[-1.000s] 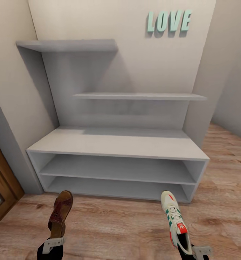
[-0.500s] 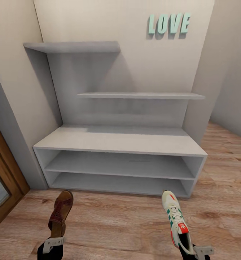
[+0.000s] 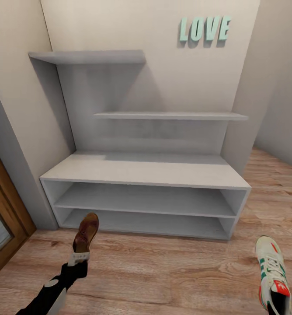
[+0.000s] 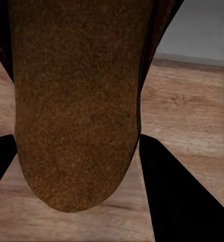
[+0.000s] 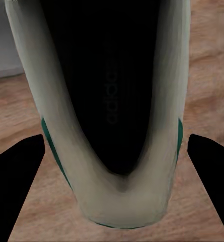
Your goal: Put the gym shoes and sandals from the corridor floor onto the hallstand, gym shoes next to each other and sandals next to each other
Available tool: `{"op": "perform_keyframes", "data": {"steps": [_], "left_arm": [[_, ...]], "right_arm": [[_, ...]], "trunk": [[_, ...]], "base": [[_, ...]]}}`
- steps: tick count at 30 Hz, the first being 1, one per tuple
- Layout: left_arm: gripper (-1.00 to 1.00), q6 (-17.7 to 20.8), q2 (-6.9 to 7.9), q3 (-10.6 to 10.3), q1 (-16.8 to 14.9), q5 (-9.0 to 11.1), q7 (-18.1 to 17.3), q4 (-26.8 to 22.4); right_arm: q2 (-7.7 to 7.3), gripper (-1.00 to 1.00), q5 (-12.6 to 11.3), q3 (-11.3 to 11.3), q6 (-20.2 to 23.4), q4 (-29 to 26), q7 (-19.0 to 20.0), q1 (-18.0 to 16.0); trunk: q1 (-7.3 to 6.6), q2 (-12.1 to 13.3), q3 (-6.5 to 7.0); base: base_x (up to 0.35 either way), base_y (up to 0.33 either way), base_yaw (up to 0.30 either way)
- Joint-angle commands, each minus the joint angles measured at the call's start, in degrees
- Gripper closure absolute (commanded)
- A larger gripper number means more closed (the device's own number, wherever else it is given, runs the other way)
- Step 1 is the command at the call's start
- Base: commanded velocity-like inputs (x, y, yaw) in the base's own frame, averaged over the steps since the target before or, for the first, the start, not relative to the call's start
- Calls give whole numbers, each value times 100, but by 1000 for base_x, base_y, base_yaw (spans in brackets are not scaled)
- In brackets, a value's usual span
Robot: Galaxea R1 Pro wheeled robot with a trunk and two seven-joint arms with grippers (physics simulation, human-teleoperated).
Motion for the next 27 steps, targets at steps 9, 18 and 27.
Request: {"op": "perform_keyframes", "data": {"steps": [9, 18, 27], "left_arm": [[100, 1182, -116, -41, -1083, 38, -56, -13], [100, 1422, -151, -50, -1335, -351, -51, -58], [100, 1841, -152, -42, -1346, -503, -52, -99]], "right_arm": [[-879, 100, 103, -1677, 790, -111, 60, -8], [-984, 100, 105, -1904, 1879, -1071, 62, -8], [-979, 100, 103, -1909, 1931, -1134, 62, -8]], "trunk": [[-1, -2, -7], [-1, -2, -7], [197, -363, -225]], "base": [[0, 0, 0], [0, 0, 0], [0, 0, 0]]}}
